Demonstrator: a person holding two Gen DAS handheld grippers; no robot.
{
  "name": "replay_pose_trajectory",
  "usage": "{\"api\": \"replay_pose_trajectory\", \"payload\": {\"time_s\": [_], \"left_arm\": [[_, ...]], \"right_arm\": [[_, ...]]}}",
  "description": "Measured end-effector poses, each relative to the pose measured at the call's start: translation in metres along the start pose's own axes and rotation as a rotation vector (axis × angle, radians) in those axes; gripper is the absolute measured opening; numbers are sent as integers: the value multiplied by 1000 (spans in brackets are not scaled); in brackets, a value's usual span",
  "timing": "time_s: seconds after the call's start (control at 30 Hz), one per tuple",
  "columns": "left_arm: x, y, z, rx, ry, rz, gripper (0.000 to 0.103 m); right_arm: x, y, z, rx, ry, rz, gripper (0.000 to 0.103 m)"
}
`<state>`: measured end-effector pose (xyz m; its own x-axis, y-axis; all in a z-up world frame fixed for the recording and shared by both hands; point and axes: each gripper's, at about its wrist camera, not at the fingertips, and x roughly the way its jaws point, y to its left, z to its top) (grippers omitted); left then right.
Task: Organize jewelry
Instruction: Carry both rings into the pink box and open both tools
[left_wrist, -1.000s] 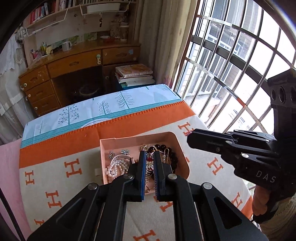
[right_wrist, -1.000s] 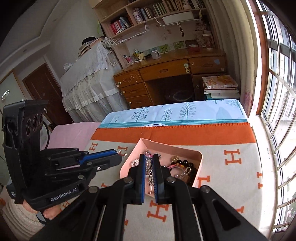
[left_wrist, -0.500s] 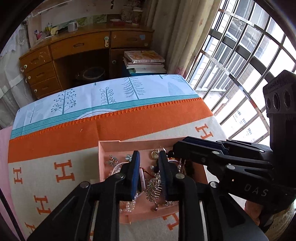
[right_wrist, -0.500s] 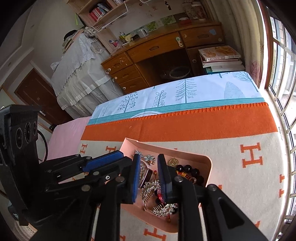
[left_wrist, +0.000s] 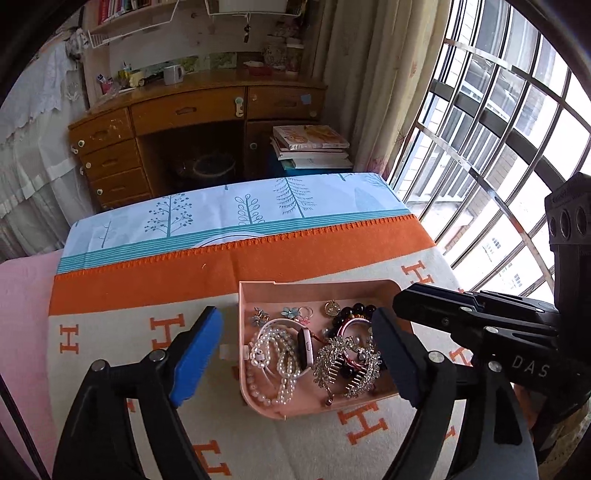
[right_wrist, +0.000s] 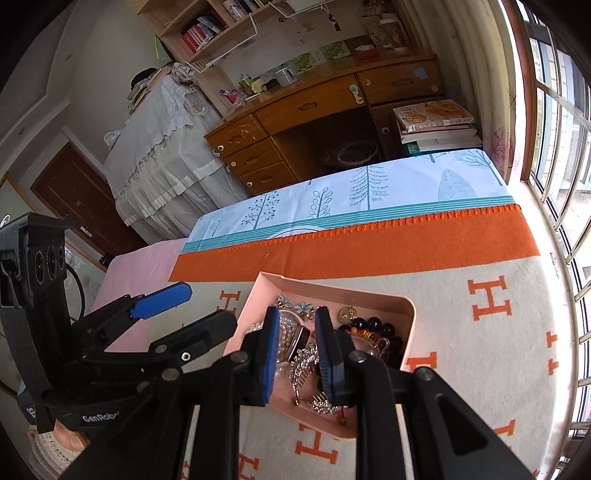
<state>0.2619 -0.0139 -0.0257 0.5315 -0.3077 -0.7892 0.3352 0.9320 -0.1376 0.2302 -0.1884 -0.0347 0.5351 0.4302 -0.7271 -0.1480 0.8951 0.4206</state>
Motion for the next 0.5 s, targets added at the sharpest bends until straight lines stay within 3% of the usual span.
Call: {"api": "replay_pose_trajectory", "payload": {"time_s": [0.27, 0.5], "left_arm": [[-43, -4, -29, -20, -30, 45, 101], [-72, -12, -76, -20, -68, 80, 102]], "right_arm": [[-37, 22, -26, -41, -39, -42, 20], [-61, 36, -70, -70, -61, -90, 31]]}}
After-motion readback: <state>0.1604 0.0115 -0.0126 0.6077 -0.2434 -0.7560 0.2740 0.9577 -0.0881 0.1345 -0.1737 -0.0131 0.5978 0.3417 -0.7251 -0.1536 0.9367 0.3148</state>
